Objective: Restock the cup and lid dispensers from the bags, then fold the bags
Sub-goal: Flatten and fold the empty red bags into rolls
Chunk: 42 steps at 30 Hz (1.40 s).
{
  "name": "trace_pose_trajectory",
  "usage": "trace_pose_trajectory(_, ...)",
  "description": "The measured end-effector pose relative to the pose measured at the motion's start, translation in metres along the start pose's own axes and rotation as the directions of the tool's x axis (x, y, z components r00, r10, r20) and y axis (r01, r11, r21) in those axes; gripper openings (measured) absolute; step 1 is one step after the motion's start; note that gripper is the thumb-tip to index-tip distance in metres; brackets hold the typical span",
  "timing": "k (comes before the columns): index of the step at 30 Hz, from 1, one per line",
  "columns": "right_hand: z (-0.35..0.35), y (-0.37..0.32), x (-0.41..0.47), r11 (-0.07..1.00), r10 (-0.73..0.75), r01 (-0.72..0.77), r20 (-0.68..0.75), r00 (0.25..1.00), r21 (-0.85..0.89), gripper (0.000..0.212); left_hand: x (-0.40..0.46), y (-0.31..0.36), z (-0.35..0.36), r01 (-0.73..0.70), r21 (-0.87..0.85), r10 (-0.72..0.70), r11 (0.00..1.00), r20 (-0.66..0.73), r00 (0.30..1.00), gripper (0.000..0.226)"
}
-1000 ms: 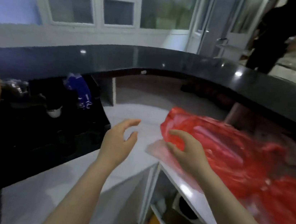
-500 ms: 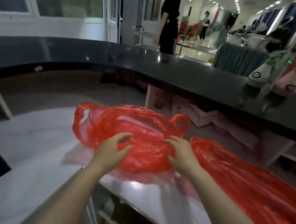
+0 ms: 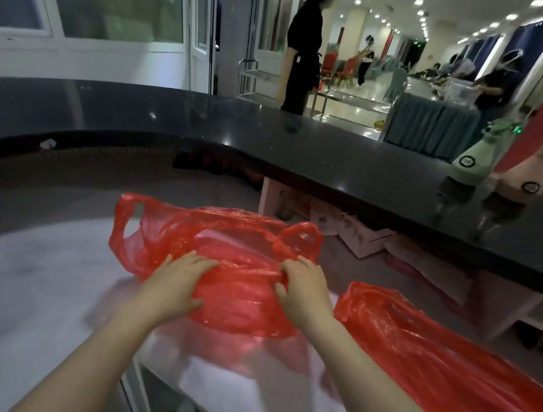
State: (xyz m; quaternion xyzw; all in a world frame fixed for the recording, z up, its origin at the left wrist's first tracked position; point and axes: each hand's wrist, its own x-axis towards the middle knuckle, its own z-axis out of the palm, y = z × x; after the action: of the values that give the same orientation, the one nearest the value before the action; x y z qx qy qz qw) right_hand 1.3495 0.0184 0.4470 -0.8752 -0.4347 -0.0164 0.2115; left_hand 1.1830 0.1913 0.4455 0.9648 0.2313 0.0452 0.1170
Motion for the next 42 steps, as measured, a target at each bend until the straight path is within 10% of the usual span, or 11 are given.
trace_pose_trajectory(6, -0.013, -0.030, 0.025, 0.970, 0.077, -0.051, -0.101, 0.992, 0.236, 0.011, 0.012, -0.016, -0.021, 0.023, -0.049, -0.037, 0.999, -0.319, 0.947, 0.079)
trace_pose_trajectory(10, -0.015, -0.045, 0.032, 0.857, 0.281, -0.182, -0.142, 0.949, 0.482, 0.021, -0.004, -0.020, -0.014, 0.047, -0.377, -0.281, 0.925, -0.596, 0.752, 0.086)
trace_pose_trajectory(14, -0.023, -0.058, 0.038, 0.532, 0.480, -0.274, -0.019, 0.877, 0.801, 0.029, -0.019, -0.027, 0.005, 0.122, -0.839, -0.594, 0.531, -0.265, 0.760, 0.088)
trace_pose_trajectory(18, -0.022, -0.071, 0.036, 0.137, 0.403, -0.379, 0.298, 0.865, 0.915, 0.050, -0.026, -0.021, 0.009, 0.197, -0.961, -0.423, 0.196, 0.099, 0.901, 0.086)
trace_pose_trajectory(22, -0.013, -0.079, 0.034, -0.100, 0.267, -0.337, 0.352, 0.897, 0.936, 0.039, -0.036, -0.014, 0.009, 0.159, -0.987, -0.272, 0.036, 0.143, 0.952, 0.063)
trace_pose_trajectory(27, 0.007, -0.092, 0.019, 0.275, 0.127, -0.305, 0.280, 0.952, 0.912, 0.061, -0.037, -0.004, 0.009, 0.018, -0.972, -0.216, -0.236, 0.071, 0.974, 0.077)
trace_pose_trajectory(32, 0.025, -0.098, 0.012, 0.860, 0.141, -0.229, 0.219, 0.966, 0.457, 0.041, -0.044, -0.008, 0.007, 0.093, -0.989, 0.017, 0.117, 0.096, 0.995, 0.097)
trace_pose_trajectory(42, 0.034, -0.042, 0.019, 0.819, 0.366, -0.378, 0.115, 0.923, 0.431, 0.019, -0.053, -0.056, 0.017, 0.181, -0.909, -0.461, 0.375, -0.014, 0.887, 0.051)
